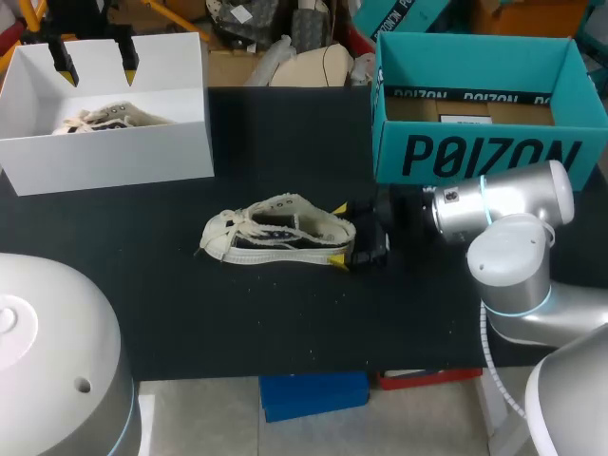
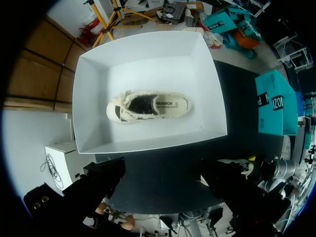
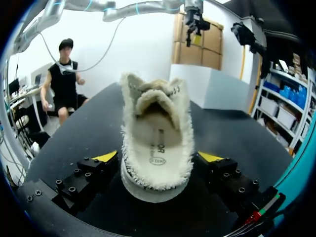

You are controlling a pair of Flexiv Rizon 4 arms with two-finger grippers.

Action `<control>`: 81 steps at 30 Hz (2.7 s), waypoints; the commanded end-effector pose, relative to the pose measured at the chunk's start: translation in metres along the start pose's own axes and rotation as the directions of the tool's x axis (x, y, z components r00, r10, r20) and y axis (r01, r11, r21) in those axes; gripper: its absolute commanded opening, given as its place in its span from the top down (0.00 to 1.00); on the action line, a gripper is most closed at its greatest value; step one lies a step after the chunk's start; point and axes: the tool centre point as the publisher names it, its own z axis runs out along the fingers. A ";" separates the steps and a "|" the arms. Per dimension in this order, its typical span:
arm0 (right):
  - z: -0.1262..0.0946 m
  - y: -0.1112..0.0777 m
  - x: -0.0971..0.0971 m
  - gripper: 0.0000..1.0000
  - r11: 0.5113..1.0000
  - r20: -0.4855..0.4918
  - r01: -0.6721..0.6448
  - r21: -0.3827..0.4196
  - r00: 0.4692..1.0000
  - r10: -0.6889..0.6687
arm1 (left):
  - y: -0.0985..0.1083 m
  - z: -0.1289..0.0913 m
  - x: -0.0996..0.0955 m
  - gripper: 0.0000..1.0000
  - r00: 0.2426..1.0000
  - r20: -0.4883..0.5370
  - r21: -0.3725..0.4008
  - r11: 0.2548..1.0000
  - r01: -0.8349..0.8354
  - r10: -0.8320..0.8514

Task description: Take the shoe out of the shoebox, open the shoe tongue, remove and reinsert the insole, then place the shoe into the shoebox

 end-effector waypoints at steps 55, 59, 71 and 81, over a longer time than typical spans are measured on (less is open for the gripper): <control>0.010 0.001 0.000 1.00 0.997 -0.055 -0.075 0.007 0.996 0.075 | 0.009 -0.005 0.012 0.00 0.999 0.036 0.021 1.000 0.018 -0.019; 0.010 0.001 0.000 1.00 0.997 -0.055 -0.075 0.007 0.996 0.075 | 0.028 -0.009 0.031 0.00 0.999 0.034 0.014 1.000 0.027 -0.027; 0.010 0.001 0.000 1.00 0.997 -0.055 -0.075 0.007 0.996 0.075 | 0.090 -0.003 0.110 0.00 0.997 0.065 0.090 0.995 0.034 -0.040; 0.010 0.001 0.000 1.00 0.997 -0.055 -0.075 0.007 0.996 0.075 | 0.132 0.008 0.163 0.00 0.999 0.049 0.099 0.995 0.013 -0.018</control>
